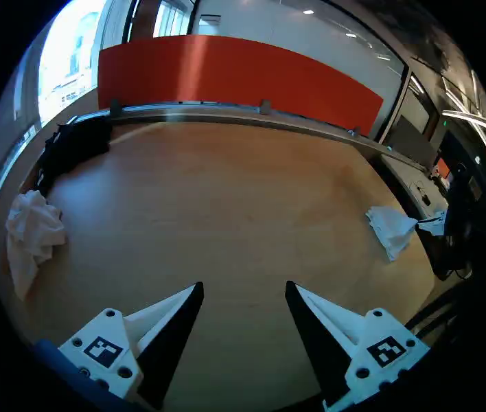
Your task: Fold towel
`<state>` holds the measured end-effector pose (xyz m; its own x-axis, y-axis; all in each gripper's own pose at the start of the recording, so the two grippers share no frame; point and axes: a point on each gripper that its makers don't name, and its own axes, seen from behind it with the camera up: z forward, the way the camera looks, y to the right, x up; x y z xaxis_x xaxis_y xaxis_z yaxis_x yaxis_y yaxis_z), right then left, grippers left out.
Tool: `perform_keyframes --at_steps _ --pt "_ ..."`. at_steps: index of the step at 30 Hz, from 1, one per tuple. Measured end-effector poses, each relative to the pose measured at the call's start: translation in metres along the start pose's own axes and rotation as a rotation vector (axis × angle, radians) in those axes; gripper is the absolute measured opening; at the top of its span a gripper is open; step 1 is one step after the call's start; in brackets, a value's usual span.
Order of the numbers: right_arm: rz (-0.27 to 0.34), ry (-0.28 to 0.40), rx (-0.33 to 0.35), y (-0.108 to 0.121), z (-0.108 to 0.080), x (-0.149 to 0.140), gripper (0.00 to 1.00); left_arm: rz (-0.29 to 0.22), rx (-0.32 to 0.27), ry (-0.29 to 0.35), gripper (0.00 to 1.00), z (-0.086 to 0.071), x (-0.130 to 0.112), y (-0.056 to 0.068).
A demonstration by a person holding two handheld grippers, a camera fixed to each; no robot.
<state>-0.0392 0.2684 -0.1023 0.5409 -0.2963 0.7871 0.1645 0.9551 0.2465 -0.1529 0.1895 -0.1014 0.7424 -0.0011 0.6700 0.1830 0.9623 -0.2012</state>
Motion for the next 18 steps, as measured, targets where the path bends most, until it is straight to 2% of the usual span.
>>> perform_keyframes --at_steps 18 --pt "0.049 -0.119 -0.038 0.01 0.025 -0.05 0.04 -0.012 0.023 -0.01 0.88 -0.001 -0.007 -0.012"
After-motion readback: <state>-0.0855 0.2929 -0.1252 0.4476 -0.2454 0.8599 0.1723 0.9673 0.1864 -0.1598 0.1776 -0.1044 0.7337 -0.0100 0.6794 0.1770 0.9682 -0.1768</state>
